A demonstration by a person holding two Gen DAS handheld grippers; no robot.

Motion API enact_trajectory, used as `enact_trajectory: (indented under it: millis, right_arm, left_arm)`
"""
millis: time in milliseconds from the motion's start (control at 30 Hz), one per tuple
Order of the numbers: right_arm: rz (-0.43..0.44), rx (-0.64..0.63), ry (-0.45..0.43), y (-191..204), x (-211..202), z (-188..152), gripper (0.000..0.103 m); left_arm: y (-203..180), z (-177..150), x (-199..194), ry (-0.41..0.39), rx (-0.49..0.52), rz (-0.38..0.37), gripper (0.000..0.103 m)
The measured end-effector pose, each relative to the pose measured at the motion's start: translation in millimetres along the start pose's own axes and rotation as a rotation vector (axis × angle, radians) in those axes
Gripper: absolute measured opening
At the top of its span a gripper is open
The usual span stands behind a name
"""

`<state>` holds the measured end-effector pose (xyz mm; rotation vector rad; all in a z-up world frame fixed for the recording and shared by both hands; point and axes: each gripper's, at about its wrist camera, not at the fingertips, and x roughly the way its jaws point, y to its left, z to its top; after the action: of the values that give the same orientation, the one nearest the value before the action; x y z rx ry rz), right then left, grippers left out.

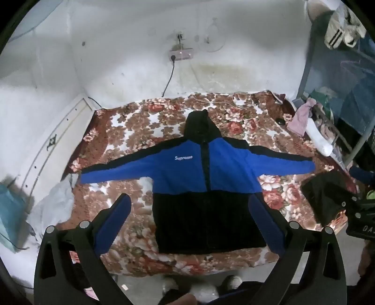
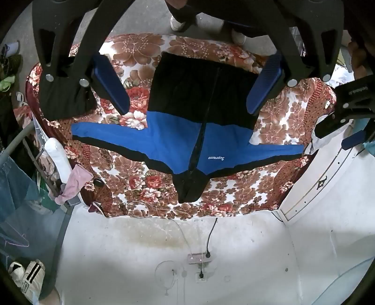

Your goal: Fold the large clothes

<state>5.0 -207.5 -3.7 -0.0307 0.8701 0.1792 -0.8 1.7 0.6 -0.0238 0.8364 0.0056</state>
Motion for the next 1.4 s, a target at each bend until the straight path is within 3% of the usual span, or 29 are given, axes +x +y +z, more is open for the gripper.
enact_trajectory:
  millis: [133,233,800,1400]
  right_arm:
    - [-0.002,-0.005,-0.005,1,-1,0,0.098]
    - [0.004,0.003,0.005,-1,1,-1,0.098]
    - [0.004,-0.001,-0.013,0,3,-4,0.098]
    - [0.007,0.030,0.008,-10,7,2,0.098]
  left_arm:
    - [12,-2,-2,-0.024,-0.002,-0.020,0.098]
    - [3,-1,-6,-0.018,0.031,0.017,0.098]
    - [-22,-10,3,-0.025,0.088,0.019,0.098]
    - [-13,-3,7,0.001,0.027,0.027,0.098]
